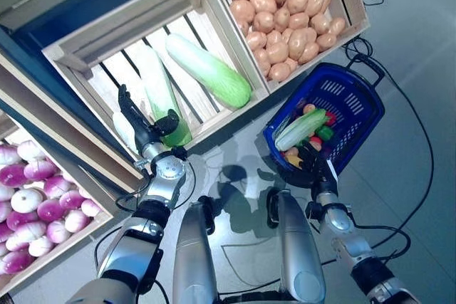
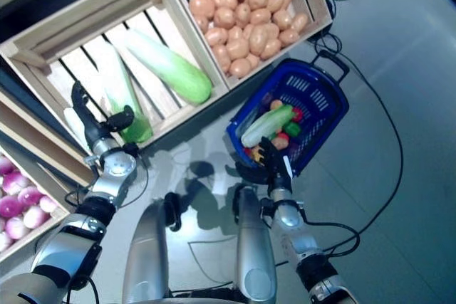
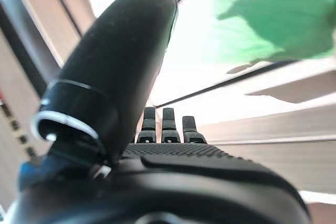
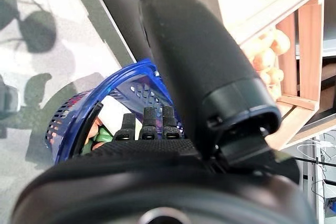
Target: Put vegetables into the basket
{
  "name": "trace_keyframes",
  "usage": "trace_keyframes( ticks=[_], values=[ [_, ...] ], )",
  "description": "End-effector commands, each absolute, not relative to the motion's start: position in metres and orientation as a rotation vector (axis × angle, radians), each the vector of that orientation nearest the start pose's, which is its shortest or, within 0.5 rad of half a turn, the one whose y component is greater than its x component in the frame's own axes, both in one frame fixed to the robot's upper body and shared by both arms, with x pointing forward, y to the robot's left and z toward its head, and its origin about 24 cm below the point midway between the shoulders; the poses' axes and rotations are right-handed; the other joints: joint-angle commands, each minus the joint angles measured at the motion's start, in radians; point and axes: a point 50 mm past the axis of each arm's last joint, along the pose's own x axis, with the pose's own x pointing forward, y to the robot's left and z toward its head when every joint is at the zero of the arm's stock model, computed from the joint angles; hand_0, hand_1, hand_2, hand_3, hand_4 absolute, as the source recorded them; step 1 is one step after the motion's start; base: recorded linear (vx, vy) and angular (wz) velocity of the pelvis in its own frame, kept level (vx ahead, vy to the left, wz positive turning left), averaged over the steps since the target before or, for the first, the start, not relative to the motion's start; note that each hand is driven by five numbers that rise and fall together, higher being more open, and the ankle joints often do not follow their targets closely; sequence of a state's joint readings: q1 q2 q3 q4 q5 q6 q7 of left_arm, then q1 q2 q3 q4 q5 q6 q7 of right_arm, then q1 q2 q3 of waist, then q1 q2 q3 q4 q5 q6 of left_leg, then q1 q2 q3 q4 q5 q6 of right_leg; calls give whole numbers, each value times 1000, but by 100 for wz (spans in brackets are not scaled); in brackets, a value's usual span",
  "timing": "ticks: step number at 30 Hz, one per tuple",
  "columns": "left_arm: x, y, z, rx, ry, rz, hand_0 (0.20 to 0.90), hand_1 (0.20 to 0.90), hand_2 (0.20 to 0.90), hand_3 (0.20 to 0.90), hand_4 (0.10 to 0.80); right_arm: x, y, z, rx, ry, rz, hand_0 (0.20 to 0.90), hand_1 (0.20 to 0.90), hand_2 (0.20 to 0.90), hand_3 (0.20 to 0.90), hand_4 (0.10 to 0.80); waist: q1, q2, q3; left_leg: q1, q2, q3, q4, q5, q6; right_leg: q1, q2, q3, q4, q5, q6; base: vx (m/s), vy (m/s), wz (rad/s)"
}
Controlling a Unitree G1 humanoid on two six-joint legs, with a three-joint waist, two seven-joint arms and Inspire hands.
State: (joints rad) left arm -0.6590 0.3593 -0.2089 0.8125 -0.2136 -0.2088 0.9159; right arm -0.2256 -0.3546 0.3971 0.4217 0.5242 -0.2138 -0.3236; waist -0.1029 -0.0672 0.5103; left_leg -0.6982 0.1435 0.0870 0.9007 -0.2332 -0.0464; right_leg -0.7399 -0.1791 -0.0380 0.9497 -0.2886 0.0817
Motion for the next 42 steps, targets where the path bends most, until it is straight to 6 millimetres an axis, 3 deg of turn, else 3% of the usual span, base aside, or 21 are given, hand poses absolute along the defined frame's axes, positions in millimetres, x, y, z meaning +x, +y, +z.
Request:
trace_keyframes(
  ticks=[1, 12, 23, 31, 32, 42],
  values=[
    [365, 240, 140, 229, -283, 895, 900, 900, 900, 900, 800, 290, -171, 40, 97, -21, -134, 900, 900, 900, 900, 800, -18, 16, -29, 29, 21, -33, 44, -120, -20, 24, -46, 35, 25, -17, 5, 26, 49, 0],
    [388, 251, 171, 270, -191, 748, 900, 900, 900, 900, 800, 304, -183, 56, 91, -61, -153, 900, 900, 900, 900, 800, -40, -4, 9, -140, 38, -46, 174, -153, -13, -143, -18, 50, 123, -30, 6, -72, 22, -9],
    [392, 266, 154, 186, -33, 645, 900, 900, 900, 900, 800, 308, -189, 61, 87, -83, -138, 900, 900, 900, 900, 800, -57, -6, 10, -214, 57, -46, 247, -174, -7, -212, -19, 56, 176, -42, 2, -30, 6, -11],
    [385, 285, 142, 37, 61, 717, 900, 900, 900, 900, 800, 308, -196, 65, 80, -98, -160, 900, 900, 900, 900, 800, -58, -3, 10, -209, 62, -44, 257, -179, -7, -206, -26, 47, 185, -52, -1, 0, -14, 6],
    [383, 288, 142, 3, 58, 735, 300, 300, 300, 300, 400, 309, -197, 67, 81, -104, -164, 900, 900, 900, 900, 800, -58, -3, 10, -209, 62, -46, 261, -180, -7, -206, -26, 46, 190, -55, -1, -2, -27, -23],
    [377, 299, 141, -59, 32, 785, 300, 300, 300, 300, 400, 312, -198, 76, 113, -141, -179, 900, 900, 900, 900, 800, -52, 2, 6, -126, 65, -36, 218, -177, -14, -127, -36, 33, 156, -60, -3, 1, -22, -1]
  ],
)
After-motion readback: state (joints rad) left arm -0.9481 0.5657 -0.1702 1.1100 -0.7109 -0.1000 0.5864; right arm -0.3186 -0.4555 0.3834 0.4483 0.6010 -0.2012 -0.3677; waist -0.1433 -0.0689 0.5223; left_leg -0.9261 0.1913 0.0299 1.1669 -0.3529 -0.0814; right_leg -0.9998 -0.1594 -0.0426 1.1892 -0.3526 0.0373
